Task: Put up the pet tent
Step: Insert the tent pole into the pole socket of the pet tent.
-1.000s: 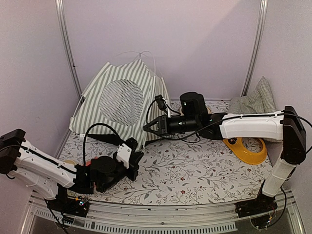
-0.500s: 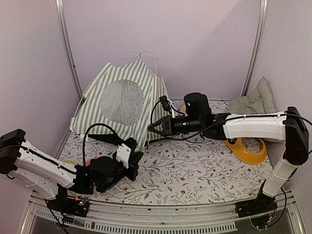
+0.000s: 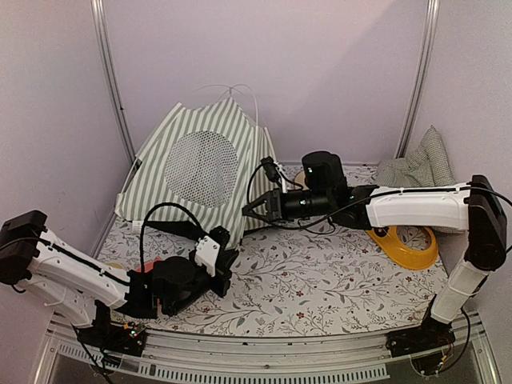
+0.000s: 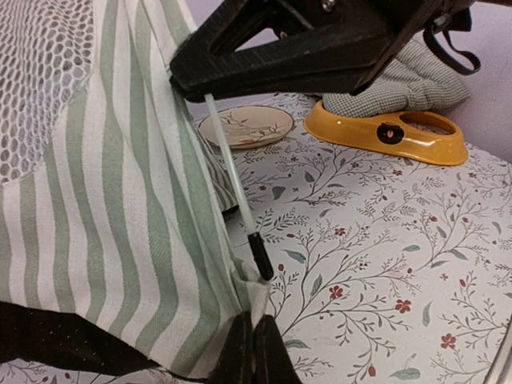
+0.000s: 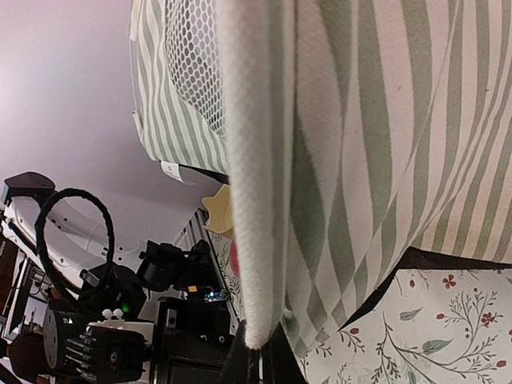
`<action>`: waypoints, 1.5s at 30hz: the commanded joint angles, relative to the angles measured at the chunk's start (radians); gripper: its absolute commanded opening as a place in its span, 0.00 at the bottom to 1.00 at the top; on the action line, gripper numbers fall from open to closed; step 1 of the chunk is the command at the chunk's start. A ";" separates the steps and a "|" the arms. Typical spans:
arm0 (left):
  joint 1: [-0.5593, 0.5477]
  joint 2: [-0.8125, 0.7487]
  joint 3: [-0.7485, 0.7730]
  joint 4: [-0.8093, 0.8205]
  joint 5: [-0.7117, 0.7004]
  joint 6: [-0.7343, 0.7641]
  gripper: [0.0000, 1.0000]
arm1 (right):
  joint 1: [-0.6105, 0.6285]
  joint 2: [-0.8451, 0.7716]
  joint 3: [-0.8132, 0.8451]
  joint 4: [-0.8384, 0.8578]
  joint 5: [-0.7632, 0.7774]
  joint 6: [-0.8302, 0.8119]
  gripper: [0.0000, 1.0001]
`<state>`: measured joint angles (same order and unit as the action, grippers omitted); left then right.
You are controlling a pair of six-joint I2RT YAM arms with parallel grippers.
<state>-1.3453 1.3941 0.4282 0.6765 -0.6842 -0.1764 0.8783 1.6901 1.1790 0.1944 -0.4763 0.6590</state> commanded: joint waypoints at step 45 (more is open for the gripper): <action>-0.037 -0.068 -0.038 -0.234 0.150 0.027 0.00 | -0.032 0.028 0.117 0.274 0.133 0.021 0.00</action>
<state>-1.3453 1.3064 0.4244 0.6151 -0.6773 -0.1562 0.8841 1.7237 1.2053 0.2420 -0.4858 0.6662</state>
